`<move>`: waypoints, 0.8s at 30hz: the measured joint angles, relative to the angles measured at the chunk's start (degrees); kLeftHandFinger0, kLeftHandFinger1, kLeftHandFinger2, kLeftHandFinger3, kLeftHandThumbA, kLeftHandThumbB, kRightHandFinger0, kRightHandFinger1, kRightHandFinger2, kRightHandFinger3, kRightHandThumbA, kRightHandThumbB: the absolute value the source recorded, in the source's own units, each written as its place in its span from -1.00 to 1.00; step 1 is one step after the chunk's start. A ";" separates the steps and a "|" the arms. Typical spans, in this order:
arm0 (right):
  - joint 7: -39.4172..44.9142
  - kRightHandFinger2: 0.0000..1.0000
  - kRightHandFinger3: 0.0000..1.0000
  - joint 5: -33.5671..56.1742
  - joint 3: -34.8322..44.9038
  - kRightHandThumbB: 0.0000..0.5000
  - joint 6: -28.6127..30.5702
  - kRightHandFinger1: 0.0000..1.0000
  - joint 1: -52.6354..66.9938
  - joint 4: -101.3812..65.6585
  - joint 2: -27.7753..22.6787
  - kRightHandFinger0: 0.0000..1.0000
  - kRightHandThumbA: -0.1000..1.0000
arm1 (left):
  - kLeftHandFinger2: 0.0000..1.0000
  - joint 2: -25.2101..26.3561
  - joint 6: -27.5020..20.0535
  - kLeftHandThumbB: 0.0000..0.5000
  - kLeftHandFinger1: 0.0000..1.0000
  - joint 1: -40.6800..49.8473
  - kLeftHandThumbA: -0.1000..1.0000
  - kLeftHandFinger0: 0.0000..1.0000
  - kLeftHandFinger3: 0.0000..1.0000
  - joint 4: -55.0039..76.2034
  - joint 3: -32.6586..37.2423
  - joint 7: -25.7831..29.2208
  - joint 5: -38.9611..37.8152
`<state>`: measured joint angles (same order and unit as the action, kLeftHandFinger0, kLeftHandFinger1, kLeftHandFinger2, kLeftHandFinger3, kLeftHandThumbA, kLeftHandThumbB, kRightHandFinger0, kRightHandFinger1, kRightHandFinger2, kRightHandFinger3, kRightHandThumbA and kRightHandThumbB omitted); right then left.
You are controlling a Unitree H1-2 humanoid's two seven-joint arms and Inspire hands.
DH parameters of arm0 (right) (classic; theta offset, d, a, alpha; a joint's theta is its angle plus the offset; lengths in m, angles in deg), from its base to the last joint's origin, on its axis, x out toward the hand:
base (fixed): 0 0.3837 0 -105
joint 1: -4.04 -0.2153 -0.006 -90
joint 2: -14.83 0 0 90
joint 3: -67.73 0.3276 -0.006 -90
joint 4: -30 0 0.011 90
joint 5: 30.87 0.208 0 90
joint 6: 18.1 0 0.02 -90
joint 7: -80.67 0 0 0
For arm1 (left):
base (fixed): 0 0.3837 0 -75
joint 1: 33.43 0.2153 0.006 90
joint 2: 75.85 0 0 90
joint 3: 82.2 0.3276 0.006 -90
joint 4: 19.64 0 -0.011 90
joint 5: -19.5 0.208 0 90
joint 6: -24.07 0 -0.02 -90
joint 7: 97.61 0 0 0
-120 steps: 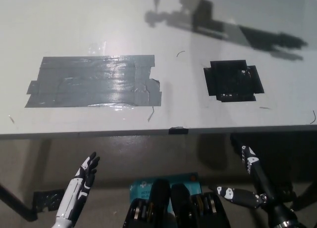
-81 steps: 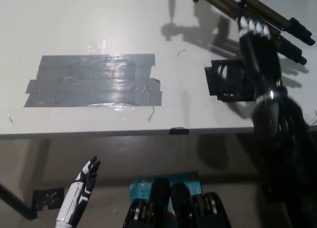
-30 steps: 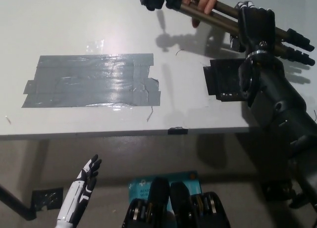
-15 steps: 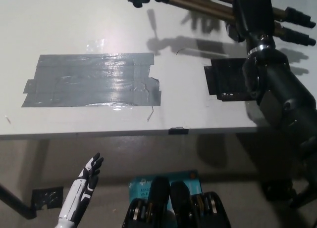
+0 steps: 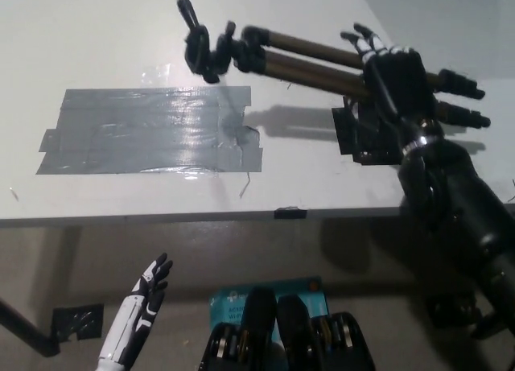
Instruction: A person hands a tripod to the robot which it grabs with its right hand and places in the middle of the table in front of it
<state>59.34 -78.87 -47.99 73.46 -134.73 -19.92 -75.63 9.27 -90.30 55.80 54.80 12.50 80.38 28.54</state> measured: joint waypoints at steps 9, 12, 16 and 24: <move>8.45 1.00 1.00 0.97 -0.08 0.40 -0.50 1.00 1.08 1.35 -1.79 0.49 -0.23 | 1.00 0.02 0.04 0.14 1.00 -0.51 1.00 0.96 1.00 -0.02 -0.02 0.00 0.10; 12.07 1.00 1.00 2.22 -0.01 0.92 -1.03 1.00 1.48 0.93 -1.81 1.00 0.27 | 1.00 0.02 0.07 0.19 1.00 -0.52 1.00 0.97 1.00 -0.17 -0.02 0.01 0.16; 17.95 1.00 1.00 4.78 0.39 1.00 -1.64 1.00 2.31 -2.49 -2.12 1.00 0.45 | 1.00 0.01 0.16 0.18 1.00 -0.54 1.00 0.98 1.00 -0.25 -0.02 0.01 0.22; 27.80 1.00 1.00 10.47 1.79 1.00 -3.02 1.00 2.83 -11.50 -3.00 1.00 0.44 | 1.00 0.02 0.27 0.16 1.00 -0.60 1.00 0.99 1.00 -0.26 -0.03 0.01 0.44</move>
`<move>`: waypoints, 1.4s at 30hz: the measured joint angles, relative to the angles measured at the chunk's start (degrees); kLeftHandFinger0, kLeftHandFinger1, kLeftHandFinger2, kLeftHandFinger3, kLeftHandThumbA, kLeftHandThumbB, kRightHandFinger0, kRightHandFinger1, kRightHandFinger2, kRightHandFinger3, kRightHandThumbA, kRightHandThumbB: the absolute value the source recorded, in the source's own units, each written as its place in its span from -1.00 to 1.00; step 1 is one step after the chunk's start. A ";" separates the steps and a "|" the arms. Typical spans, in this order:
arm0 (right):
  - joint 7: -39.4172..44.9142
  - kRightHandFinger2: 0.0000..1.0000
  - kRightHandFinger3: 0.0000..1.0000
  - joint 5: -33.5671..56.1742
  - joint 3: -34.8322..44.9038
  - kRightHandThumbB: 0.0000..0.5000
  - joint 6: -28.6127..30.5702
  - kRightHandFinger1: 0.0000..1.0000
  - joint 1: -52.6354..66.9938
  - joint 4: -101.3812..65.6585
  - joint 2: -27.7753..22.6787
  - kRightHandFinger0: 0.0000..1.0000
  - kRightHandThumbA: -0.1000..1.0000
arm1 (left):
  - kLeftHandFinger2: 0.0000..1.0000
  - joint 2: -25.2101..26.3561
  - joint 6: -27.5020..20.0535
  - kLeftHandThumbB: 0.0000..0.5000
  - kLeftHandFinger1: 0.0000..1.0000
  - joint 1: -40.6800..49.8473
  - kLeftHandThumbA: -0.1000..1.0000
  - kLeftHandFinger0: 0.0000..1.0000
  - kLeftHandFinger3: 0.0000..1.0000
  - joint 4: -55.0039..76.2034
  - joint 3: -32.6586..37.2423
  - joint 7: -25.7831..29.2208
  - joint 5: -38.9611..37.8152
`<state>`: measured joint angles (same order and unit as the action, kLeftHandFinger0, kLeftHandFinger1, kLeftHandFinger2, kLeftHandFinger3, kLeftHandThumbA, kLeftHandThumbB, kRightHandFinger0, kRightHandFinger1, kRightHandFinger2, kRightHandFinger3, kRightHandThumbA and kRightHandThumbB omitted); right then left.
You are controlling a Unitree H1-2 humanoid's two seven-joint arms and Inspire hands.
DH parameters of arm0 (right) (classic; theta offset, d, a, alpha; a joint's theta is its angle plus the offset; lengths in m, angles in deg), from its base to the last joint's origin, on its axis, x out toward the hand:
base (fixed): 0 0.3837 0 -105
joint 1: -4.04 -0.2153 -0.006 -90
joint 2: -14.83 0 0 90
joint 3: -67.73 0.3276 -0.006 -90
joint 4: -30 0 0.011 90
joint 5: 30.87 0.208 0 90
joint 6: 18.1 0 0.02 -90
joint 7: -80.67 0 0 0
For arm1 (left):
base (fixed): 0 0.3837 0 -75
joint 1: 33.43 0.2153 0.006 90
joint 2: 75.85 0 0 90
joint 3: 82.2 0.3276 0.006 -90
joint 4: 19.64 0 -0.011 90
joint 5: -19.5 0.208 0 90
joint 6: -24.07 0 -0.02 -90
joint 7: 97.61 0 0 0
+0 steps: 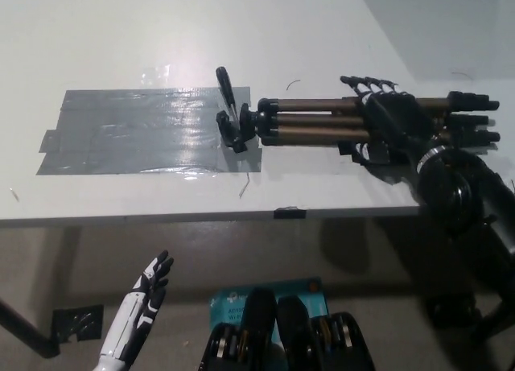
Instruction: A person hands a tripod to the robot which it grabs with its right hand and places in the middle of the table in front of it
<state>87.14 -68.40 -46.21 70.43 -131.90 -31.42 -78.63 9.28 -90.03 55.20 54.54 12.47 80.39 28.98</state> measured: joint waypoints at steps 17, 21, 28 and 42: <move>19.25 1.00 1.00 12.88 2.11 1.00 -6.98 1.00 0.00 -14.79 -4.85 1.00 0.63 | 1.00 0.00 0.96 0.12 1.00 -0.39 0.98 1.00 1.00 -0.06 -0.01 0.00 -0.01; 20.69 1.00 1.00 16.59 5.65 0.59 -8.50 1.00 0.55 -20.26 -5.85 1.00 0.90 | 1.00 0.00 1.02 0.13 1.00 -0.82 1.00 1.00 1.00 -0.08 -0.01 0.00 0.00; 20.60 1.00 1.00 19.88 10.70 0.08 -10.76 1.00 7.82 -35.49 -5.16 1.00 0.82 | 1.00 -0.01 1.07 0.09 1.00 -1.77 0.99 1.00 1.00 -0.17 -0.02 0.00 -0.01; 13.10 1.00 1.00 22.51 17.24 -0.49 -6.87 1.00 42.69 -56.48 12.93 1.00 0.20 | 1.00 -0.01 1.05 0.14 1.00 -1.48 0.98 1.00 1.00 -0.19 -0.07 0.02 0.02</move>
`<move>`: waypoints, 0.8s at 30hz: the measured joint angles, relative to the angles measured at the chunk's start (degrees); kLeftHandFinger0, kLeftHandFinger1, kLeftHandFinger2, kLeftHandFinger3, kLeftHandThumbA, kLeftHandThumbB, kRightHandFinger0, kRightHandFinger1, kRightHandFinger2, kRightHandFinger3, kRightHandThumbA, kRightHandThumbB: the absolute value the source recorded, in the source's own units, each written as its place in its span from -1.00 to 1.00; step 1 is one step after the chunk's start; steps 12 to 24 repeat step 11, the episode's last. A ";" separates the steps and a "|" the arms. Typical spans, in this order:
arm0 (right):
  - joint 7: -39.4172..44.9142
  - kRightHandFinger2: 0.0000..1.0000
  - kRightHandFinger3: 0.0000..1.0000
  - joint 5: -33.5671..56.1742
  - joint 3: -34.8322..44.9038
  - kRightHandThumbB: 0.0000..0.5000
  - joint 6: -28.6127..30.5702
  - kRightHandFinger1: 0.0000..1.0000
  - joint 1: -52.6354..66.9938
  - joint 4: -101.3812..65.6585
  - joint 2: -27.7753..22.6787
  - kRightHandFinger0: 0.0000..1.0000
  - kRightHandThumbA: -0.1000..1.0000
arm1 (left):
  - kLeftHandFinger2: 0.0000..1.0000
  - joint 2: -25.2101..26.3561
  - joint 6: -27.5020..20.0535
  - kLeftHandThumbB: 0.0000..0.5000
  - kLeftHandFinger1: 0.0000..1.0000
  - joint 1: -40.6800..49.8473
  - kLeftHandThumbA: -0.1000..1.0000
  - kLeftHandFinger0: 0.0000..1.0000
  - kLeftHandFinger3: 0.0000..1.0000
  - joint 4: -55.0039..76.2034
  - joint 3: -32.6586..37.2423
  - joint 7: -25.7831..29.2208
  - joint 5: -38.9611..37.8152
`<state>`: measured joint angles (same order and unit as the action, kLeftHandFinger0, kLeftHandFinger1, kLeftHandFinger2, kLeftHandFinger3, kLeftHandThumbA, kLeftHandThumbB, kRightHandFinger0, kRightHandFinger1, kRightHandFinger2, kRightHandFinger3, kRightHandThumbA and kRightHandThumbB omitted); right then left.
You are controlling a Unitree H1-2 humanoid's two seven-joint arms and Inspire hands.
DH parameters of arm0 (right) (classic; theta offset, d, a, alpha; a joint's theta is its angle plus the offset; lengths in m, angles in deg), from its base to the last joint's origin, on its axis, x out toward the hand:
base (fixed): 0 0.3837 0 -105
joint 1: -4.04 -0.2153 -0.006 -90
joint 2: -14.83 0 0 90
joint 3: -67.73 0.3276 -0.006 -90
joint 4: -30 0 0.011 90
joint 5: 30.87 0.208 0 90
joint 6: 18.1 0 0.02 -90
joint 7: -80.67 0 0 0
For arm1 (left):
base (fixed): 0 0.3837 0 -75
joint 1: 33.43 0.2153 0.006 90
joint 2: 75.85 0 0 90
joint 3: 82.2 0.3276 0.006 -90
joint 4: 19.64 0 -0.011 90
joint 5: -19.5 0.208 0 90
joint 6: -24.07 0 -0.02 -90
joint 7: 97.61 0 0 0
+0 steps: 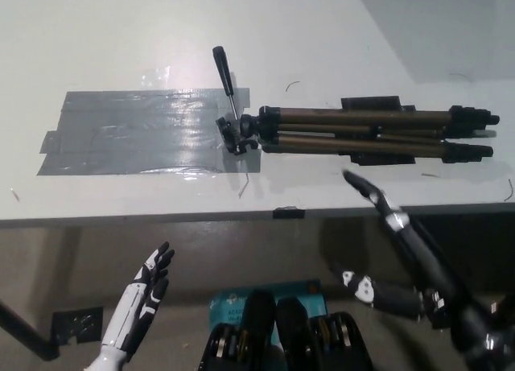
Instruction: A person hands a tripod to the robot which it grabs with its right hand and places in the middle of the table in front of it
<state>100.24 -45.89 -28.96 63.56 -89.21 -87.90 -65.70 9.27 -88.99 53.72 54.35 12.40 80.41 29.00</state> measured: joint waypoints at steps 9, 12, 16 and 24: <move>-8.05 1.00 1.00 -1.30 2.75 -0.31 8.42 1.00 5.75 14.48 4.83 1.00 0.08 | 1.00 0.00 -0.03 0.14 1.00 1.54 1.00 1.00 1.00 0.02 0.05 0.00 0.02; -9.06 1.00 1.00 -1.52 2.91 -0.31 9.55 1.00 5.80 16.74 4.98 1.00 0.07 | 1.00 0.00 -0.04 0.15 1.00 1.93 0.98 1.00 1.00 0.02 0.09 0.00 0.06; -9.06 1.00 1.00 -1.52 2.91 -0.31 9.55 1.00 5.80 16.74 4.98 1.00 0.07 | 1.00 0.00 -0.04 0.15 1.00 1.93 0.98 1.00 1.00 0.02 0.09 0.00 0.06; -9.06 1.00 1.00 -1.52 2.91 -0.31 9.55 1.00 5.80 16.74 4.98 1.00 0.07 | 1.00 0.00 -0.04 0.15 1.00 1.93 0.98 1.00 1.00 0.02 0.09 0.00 0.06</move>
